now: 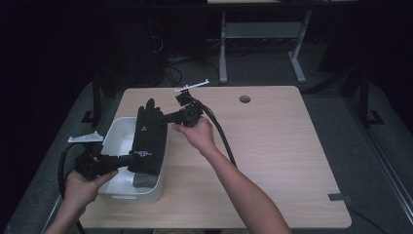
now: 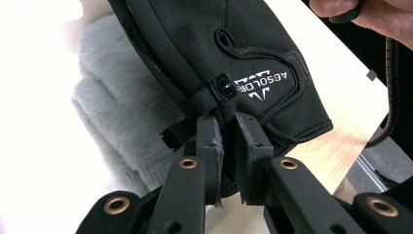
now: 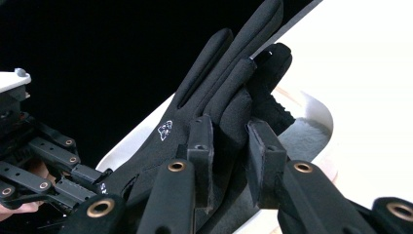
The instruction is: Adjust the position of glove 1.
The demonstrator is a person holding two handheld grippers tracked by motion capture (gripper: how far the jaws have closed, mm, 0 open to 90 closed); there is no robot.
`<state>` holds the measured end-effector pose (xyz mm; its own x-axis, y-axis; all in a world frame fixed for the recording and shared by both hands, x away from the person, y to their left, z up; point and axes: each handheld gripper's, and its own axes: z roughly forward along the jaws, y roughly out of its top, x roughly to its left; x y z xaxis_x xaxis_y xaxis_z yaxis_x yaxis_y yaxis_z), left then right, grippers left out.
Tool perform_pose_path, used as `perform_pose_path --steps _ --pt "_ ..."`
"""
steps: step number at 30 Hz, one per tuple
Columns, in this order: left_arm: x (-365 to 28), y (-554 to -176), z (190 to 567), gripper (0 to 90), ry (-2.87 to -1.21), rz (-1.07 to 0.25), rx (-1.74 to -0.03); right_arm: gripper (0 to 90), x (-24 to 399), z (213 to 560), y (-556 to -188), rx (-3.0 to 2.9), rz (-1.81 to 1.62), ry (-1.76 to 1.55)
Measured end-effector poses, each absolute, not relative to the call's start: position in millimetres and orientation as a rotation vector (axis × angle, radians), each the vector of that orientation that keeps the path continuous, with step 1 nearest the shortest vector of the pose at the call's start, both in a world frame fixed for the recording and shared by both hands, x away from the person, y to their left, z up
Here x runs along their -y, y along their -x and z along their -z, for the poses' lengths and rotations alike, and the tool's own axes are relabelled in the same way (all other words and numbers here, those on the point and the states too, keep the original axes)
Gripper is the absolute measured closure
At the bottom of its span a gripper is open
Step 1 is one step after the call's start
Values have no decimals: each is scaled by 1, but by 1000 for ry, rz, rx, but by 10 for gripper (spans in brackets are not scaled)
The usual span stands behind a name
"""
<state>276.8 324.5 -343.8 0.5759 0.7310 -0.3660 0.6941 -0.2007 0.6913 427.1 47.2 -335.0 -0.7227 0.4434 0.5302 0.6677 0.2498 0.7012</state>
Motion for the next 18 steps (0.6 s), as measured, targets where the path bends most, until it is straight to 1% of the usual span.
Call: perform_pose_path --steps 11,18 --pt "-334 -274 354 813 -1928 -45 -1182 741 -61 347 -428 2301 1438 1035" --pt "-337 -274 362 813 -1941 -28 -1200 740 -67 360 -427 2304 1406 1045"
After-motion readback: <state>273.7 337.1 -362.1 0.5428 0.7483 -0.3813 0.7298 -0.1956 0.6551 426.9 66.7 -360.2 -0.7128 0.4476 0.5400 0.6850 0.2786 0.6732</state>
